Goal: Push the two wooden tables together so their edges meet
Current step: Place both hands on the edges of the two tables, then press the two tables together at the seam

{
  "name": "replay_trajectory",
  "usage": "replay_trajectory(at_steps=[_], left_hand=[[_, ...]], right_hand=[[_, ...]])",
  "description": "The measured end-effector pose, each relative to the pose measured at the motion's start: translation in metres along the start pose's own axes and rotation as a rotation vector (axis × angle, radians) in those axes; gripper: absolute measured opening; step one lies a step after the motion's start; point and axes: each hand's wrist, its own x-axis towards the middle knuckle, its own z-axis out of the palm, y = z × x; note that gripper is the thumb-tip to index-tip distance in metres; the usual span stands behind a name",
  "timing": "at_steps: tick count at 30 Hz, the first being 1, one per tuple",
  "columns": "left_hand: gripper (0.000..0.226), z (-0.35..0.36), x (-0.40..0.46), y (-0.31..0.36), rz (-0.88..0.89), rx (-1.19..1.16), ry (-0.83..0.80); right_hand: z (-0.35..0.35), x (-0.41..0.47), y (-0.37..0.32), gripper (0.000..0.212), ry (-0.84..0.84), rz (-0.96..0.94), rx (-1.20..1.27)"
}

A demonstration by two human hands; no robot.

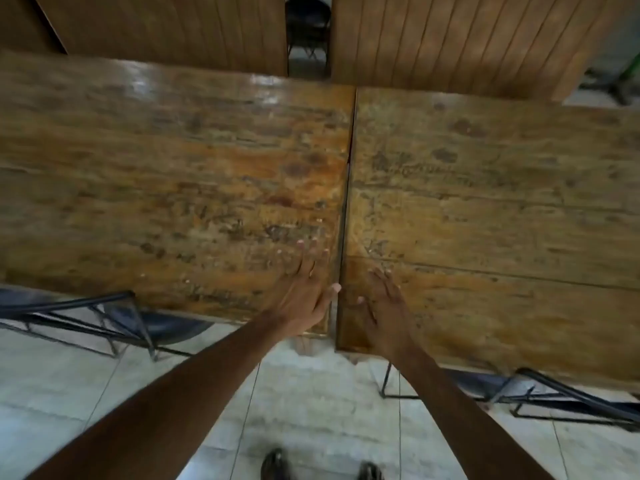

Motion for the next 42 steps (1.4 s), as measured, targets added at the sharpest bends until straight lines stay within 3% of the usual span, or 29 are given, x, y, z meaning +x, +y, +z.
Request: replay_trajectory(at_steps=[9, 32, 37, 39, 42], left_hand=[[0.068, 0.061, 0.040, -0.028, -0.127, 0.011, 0.027], [0.067, 0.069, 0.041, -0.025, -0.161, 0.059, 0.032], [0.066, 0.055, 0.037, 0.000, -0.263, 0.066, -0.115], [0.066, 0.044, 0.028, 0.015, -0.215, 0.083, -0.180], [0.064, 0.009, -0.006, 0.020, -0.105, 0.107, -0.118]], right_hand=[[0.050, -0.005, 0.041, 0.059, 0.036, -0.091, -0.314], [0.058, 0.026, 0.029, 0.060, 0.038, -0.059, -0.308], [0.046, 0.026, 0.025, 0.062, -0.105, -0.035, -0.301], [0.035, 0.032, 0.016, 0.066, -0.232, -0.013, -0.309], [0.004, 0.030, -0.022, 0.072, -0.316, -0.062, -0.337]])
